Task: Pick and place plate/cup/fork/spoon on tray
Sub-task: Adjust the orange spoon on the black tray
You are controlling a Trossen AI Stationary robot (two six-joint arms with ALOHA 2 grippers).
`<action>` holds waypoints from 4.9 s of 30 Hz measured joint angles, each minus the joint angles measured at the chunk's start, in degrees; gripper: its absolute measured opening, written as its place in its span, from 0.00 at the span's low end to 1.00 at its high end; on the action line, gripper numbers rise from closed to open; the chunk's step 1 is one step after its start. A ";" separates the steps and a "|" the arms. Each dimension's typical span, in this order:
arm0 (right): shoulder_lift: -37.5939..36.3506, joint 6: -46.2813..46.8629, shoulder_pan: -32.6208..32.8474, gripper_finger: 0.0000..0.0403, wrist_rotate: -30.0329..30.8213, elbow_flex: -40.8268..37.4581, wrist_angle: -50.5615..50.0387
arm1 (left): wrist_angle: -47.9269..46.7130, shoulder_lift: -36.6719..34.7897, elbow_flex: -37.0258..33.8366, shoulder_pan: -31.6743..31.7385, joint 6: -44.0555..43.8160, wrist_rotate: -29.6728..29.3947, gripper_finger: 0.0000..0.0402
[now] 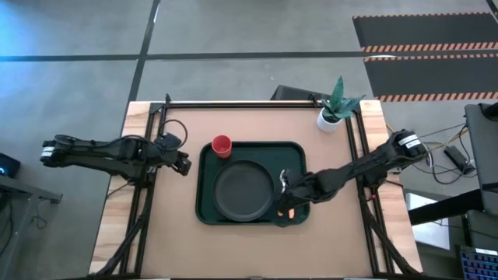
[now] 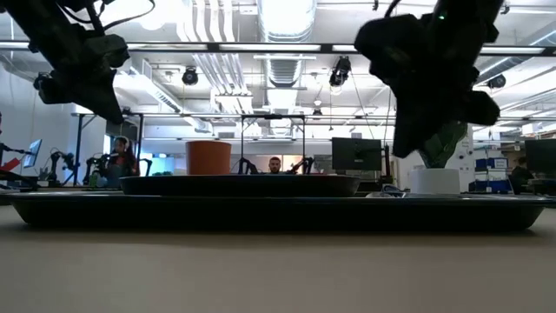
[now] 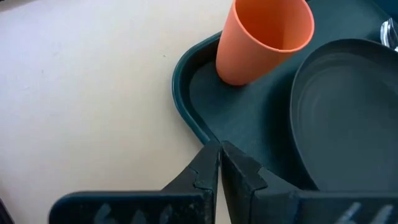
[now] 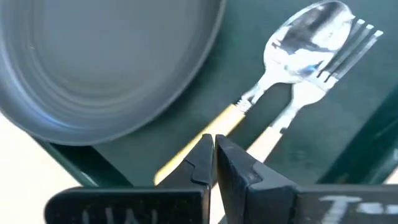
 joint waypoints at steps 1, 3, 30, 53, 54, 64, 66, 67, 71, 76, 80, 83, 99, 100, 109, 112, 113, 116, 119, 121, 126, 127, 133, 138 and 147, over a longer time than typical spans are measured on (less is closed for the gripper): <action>0.26 -0.01 -0.02 0.02 0.00 0.55 0.07 | 0.06 0.06 0.00 0.00 0.00 0.00 0.00; 1.01 0.22 -0.02 0.02 -0.66 1.57 0.03 | 0.02 0.05 0.00 0.00 0.00 0.00 0.00; 9.36 1.31 -0.17 0.02 -2.58 6.75 -10.35 | 0.06 -0.23 -0.02 -0.01 1.14 0.59 0.00; 12.49 4.78 -0.55 0.02 0.28 6.71 -8.86 | 0.11 -0.31 -0.04 -0.02 1.44 0.63 0.00; 12.47 5.11 -0.55 0.02 0.64 6.71 -8.72 | 0.11 -0.31 -0.04 -0.02 1.46 0.65 0.00; 12.64 7.44 -0.50 0.02 1.88 6.71 -8.51 | 0.11 -0.32 -0.04 -0.01 1.62 0.66 0.00; 12.64 7.44 -0.52 0.02 2.16 6.71 -8.60 | 0.11 -0.33 -0.04 -0.02 1.62 0.66 0.00; 12.64 7.43 -0.52 0.02 2.16 6.71 -8.59 | 0.11 -0.33 -0.04 -0.02 1.62 0.66 0.00; 12.64 7.38 -0.52 0.02 2.27 6.71 -9.18 | 0.11 -0.33 -0.04 -0.02 1.62 0.66 0.00; 12.64 9.20 -0.52 0.02 2.28 6.71 -10.91 | 0.11 -0.33 -0.04 -0.01 1.62 0.66 0.00; 12.66 10.56 -0.52 0.02 2.29 6.71 -11.04 | 0.11 -0.31 -0.04 -0.02 1.60 0.66 0.00; 12.66 11.96 -0.52 0.02 2.91 6.71 -11.02 | 0.11 -0.32 -0.04 0.00 1.61 0.66 0.00; 12.68 14.57 -0.54 0.02 5.78 6.38 -10.50 | 0.13 -0.33 -0.04 0.00 2.97 0.68 0.00; 12.68 15.09 -0.53 0.02 5.75 6.24 -10.49 | 0.13 -0.33 -0.04 0.00 2.97 0.68 0.00; 12.68 15.33 -0.53 0.02 4.70 3.73 -5.54 | 0.13 -0.33 -0.04 0.00 3.04 0.68 0.00; 12.68 15.33 -0.54 0.02 4.70 3.44 -5.13 | 0.15 -0.33 -0.04 0.00 3.04 0.70 0.00; 12.70 15.33 -0.54 0.02 4.72 3.34 -5.12 | 0.15 -0.33 -0.04 -0.01 3.06 0.69 0.00; 12.68 15.31 -0.54 0.02 5.09 2.99 -4.71 | 0.15 -0.33 -0.04 0.00 3.06 0.70 0.00; 12.68 15.31 -0.55 0.02 5.16 2.84 -4.01 | 0.15 -0.33 -0.04 -0.02 3.06 0.70 0.00; 12.69 15.47 -0.52 0.02 5.25 2.82 -4.01 | 0.15 -0.33 -0.04 -0.02 3.07 0.70 0.00; 12.68 15.66 -0.53 0.02 7.13 2.82 -3.17 | 0.15 -0.33 -0.04 0.00 3.08 0.70 0.00; 12.68 15.36 -0.52 0.02 7.17 2.82 -3.02 | 0.15 -0.33 -0.04 0.00 3.08 0.70 0.00; 12.68 15.05 -0.54 0.02 8.18 2.82 -2.81 | 0.15 -0.33 -0.04 -0.01 3.06 0.70 0.00; 12.68 13.31 -0.53 0.02 8.11 2.82 -4.99 | 0.15 -0.33 -0.04 0.00 3.06 0.70 0.00; 12.85 12.56 -0.38 0.02 4.70 2.80 3.56 | 0.15 -0.33 -0.04 -0.02 3.06 0.70 0.00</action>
